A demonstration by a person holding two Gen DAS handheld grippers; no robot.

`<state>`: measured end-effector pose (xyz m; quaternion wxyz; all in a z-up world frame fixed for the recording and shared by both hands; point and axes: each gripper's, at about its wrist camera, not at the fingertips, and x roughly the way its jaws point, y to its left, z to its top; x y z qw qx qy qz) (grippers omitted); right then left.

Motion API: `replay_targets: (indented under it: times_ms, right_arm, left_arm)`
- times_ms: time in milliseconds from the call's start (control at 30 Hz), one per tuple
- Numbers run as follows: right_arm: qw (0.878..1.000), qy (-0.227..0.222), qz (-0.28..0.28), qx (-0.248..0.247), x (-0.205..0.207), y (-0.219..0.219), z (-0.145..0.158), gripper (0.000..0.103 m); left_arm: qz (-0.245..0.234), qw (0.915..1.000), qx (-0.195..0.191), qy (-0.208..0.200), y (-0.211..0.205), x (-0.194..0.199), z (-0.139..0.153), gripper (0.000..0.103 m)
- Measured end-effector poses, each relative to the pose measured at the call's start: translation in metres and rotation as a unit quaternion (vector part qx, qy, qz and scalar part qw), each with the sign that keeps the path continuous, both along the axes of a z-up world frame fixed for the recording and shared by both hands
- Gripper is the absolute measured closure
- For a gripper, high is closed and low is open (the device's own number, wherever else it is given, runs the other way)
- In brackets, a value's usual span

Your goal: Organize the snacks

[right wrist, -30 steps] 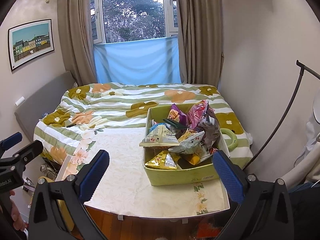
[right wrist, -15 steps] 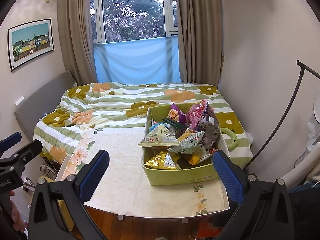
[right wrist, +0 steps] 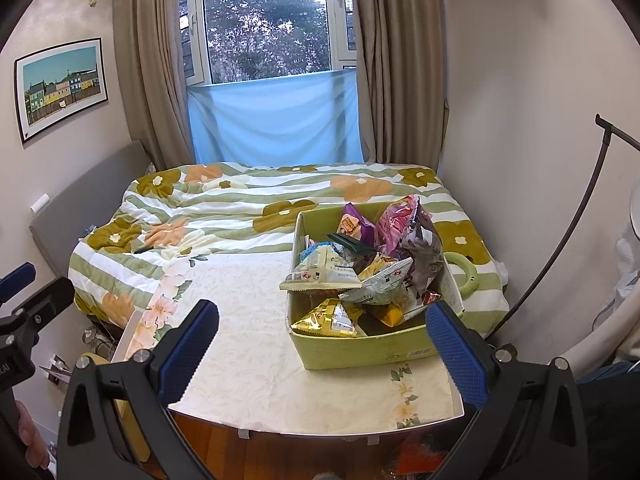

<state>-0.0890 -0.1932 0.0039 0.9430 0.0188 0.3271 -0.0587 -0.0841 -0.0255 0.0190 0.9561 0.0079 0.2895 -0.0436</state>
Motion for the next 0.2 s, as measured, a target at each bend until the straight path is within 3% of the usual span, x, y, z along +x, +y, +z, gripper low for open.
replay_targets:
  times_ms: [200]
  right_arm:
    - [1.000, 0.000, 0.000, 0.000, -0.0002, 0.0014, -0.0004, 0.000]
  left_arm:
    - [-0.005, 1.0000, -0.003, -0.004, 0.0014, -0.0035, -0.0006, 0.000]
